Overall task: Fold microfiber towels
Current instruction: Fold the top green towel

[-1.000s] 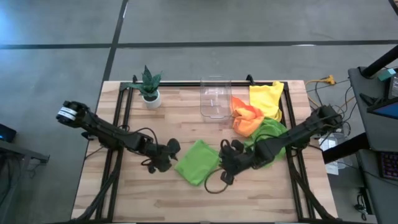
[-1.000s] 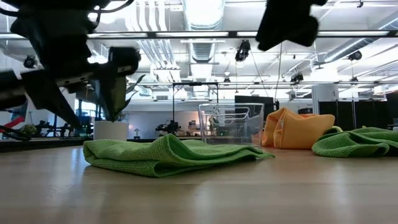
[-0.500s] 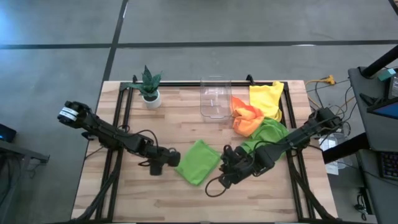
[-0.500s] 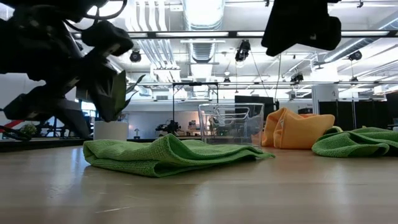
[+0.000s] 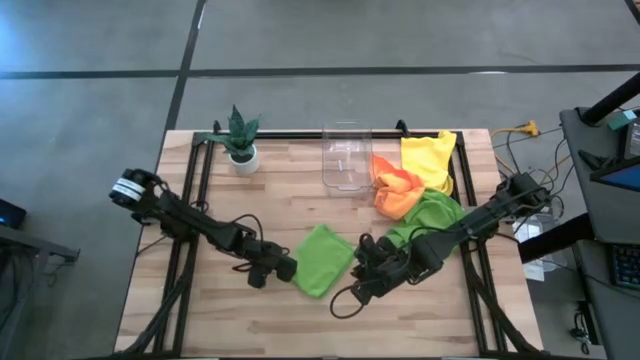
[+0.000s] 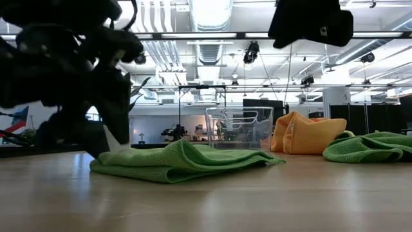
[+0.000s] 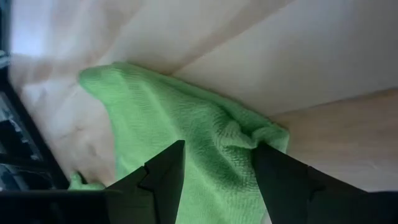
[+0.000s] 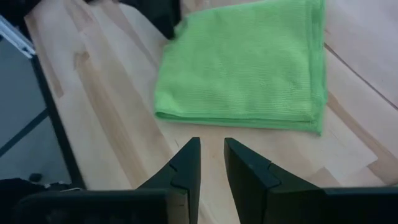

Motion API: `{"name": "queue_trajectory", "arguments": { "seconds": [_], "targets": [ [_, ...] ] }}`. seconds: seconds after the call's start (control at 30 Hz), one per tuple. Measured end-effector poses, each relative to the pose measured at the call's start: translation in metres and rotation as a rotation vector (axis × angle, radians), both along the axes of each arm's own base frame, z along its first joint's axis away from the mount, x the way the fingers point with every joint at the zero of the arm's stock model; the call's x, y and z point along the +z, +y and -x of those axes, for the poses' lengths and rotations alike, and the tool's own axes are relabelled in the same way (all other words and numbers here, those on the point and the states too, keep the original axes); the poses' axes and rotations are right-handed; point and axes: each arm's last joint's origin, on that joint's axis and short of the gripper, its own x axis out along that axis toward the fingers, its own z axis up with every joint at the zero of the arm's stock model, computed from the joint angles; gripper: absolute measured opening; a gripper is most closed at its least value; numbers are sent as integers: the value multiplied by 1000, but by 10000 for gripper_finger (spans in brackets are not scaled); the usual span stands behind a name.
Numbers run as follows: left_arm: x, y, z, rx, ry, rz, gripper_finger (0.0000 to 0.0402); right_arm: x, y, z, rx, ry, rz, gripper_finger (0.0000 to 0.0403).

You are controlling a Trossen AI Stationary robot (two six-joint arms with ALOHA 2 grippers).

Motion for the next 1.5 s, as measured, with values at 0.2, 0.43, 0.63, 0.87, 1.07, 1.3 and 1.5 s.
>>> {"name": "queue_trajectory", "arguments": {
  "seconds": [0.2, 0.43, 0.63, 0.87, 1.07, 1.3, 1.5],
  "targets": [
    [-2, 3, -1, 34, -33, -129, 173, 6, 7, 1, 26, -14, -6, 68],
    [13, 7, 1, 92, -91, -168, 173, 5, 8, 3, 32, -7, 0, 68],
    [16, 10, 11, 122, -21, -175, 173, 4, 8, 3, 53, -7, 21, 68],
    [4, 10, 12, 105, 15, -153, 173, 3, 7, 4, 59, -2, 29, 68],
    [-6, 8, 8, 107, 10, -150, 172, 3, 7, 4, 57, -2, 28, 68],
    [-7, 9, 10, 156, 30, -134, 104, 3, 7, 3, 57, -4, 26, 68],
    [-10, 9, 14, 231, 84, -90, 11, 3, 7, 3, 53, -4, 23, 68]
  ]
}}
